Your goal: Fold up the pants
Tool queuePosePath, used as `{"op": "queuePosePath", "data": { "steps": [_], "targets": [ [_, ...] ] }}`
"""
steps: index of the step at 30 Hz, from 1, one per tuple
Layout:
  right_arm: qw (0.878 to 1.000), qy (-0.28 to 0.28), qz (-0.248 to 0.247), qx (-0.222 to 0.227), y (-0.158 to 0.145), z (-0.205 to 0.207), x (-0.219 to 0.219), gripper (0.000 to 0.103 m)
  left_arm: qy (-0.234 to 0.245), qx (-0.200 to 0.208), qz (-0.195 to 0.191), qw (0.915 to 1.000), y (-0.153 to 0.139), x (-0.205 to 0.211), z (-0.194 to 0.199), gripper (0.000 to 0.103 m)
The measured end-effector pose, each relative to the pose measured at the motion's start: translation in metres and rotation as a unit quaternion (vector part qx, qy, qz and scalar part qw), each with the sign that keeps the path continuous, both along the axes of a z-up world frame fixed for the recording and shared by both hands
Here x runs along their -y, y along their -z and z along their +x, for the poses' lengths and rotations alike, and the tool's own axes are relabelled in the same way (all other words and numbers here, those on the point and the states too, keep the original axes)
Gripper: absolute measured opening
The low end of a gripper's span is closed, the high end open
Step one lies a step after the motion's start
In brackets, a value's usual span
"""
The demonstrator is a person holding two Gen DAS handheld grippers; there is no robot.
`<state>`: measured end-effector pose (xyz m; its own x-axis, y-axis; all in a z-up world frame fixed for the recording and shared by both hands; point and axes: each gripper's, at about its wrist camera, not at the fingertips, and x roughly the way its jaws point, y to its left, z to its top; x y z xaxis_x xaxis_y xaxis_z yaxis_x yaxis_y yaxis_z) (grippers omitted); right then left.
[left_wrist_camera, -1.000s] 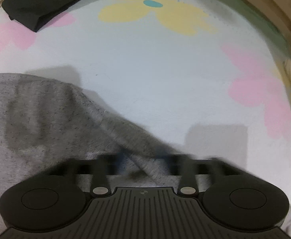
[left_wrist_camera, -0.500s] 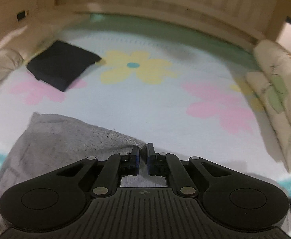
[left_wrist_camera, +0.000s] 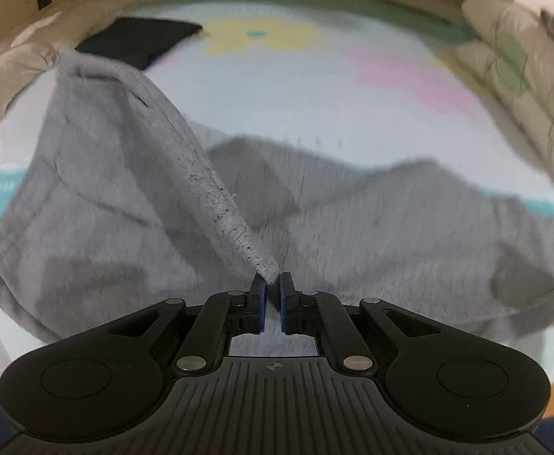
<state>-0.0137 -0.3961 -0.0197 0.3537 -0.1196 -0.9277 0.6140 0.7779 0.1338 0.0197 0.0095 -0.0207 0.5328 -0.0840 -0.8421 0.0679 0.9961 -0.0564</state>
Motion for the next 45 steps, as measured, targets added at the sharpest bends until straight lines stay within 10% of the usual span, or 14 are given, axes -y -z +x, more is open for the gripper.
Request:
{"op": "queuePosePath", "data": {
  "steps": [7,12,17,24,40,45],
  "targets": [
    [0.999,0.012,-0.008,-0.03,0.018,-0.023,0.017,0.02,0.013,-0.041,0.006,0.9991,0.038,0.002,0.005,0.007],
    [0.997,0.062,-0.012,0.032,-0.01,-0.034,0.043,0.069,0.01,-0.041,0.004,0.9991,0.039,0.004,0.011,0.007],
    [0.992,0.073,-0.073,0.074,-0.031,-0.032,0.061,0.076,0.005,-0.044,-0.001,0.999,0.04,0.004,0.016,0.007],
    [0.996,0.079,-0.007,0.027,0.003,-0.03,0.082,0.05,0.01,-0.037,0.004,0.9992,0.043,0.006,0.009,0.007],
    [0.986,0.149,0.074,0.025,0.045,-0.028,0.11,0.049,0.001,-0.044,-0.021,0.9988,0.044,-0.01,0.001,0.007],
    [0.986,0.15,0.068,0.029,0.043,-0.027,0.113,0.011,-0.001,-0.035,-0.035,0.9988,0.04,-0.014,0.001,0.005]
  ]
}}
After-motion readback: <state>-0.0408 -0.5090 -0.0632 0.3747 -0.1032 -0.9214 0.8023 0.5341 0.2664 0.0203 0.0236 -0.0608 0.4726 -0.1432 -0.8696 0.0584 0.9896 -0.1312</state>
